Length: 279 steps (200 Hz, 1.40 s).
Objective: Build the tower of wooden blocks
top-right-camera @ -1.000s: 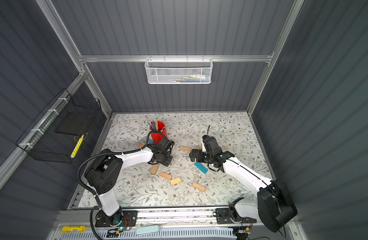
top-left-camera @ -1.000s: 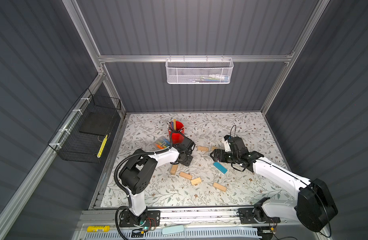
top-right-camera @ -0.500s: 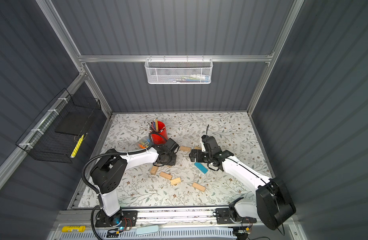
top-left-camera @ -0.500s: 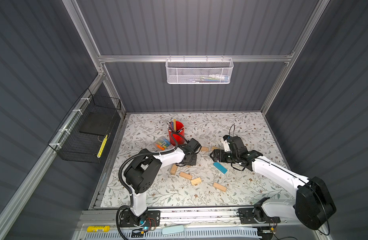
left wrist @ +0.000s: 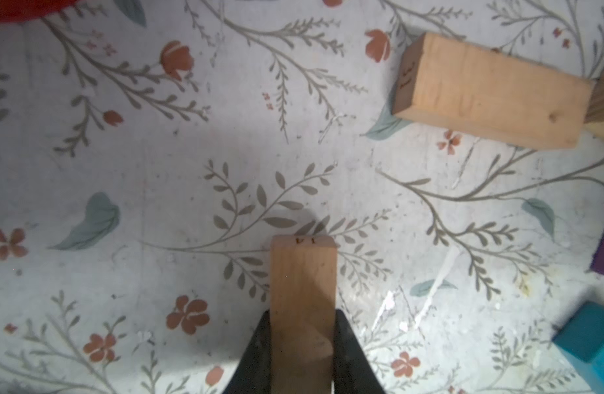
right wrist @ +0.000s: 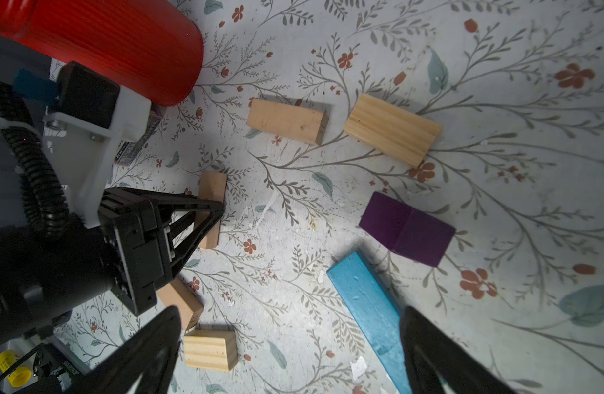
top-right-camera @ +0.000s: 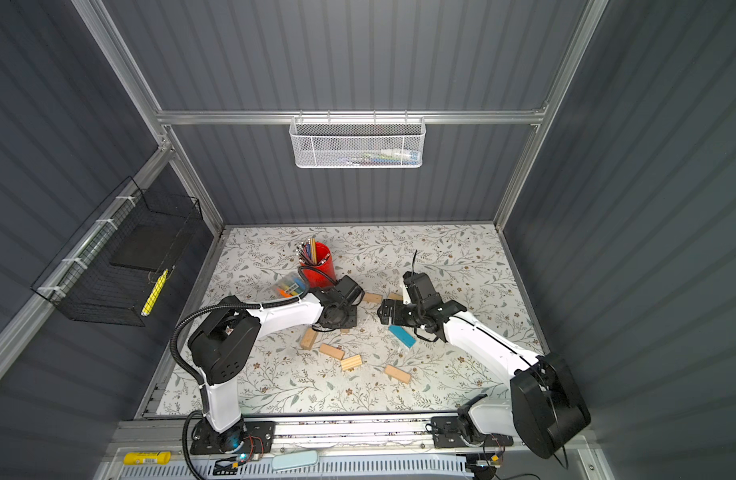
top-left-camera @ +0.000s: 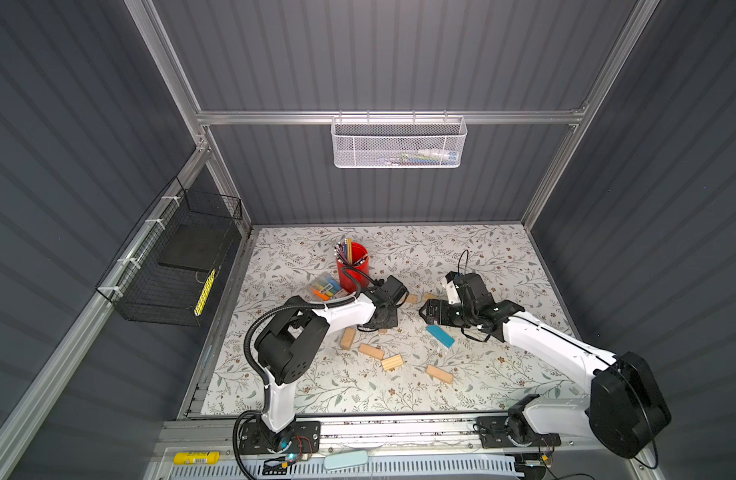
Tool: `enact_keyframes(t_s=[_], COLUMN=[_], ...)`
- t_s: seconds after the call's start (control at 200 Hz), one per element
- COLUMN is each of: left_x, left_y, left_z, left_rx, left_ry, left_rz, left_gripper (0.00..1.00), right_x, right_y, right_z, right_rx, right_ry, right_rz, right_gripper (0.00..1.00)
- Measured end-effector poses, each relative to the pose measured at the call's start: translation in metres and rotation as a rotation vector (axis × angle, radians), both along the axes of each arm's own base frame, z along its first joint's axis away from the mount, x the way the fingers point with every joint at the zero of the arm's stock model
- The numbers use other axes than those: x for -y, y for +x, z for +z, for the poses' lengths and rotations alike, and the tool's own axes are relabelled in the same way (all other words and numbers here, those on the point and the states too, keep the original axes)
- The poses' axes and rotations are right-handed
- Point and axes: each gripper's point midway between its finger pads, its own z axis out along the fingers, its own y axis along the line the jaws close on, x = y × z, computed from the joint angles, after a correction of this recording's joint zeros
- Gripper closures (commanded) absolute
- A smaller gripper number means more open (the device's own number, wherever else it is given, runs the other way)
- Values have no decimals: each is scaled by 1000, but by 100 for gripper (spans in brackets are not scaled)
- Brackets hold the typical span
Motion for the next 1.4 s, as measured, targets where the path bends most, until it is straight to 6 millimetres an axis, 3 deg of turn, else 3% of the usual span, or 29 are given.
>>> enact_keyframes(t_s=[0.3,0.896,1.011,1.396], left_x=[0,-4,-6,-7], left_y=[7,9,9,6], left_z=[0,0,-1,2], left_rx=[18,34,37,34], left_ry=[13,44,55,50], left_rz=[31,43,45,31], left_gripper=[64,68,61,50], right_x=[0,-1,-1,-4], right_y=[0,0,2,15], right_z=[-4,-1,1,10], right_rx=[-16,-20,-17,6], right_ry=[1,-5,-5,-29], right_rz=[-5,-3,-3,6], right_gripper=[1,1,1,1])
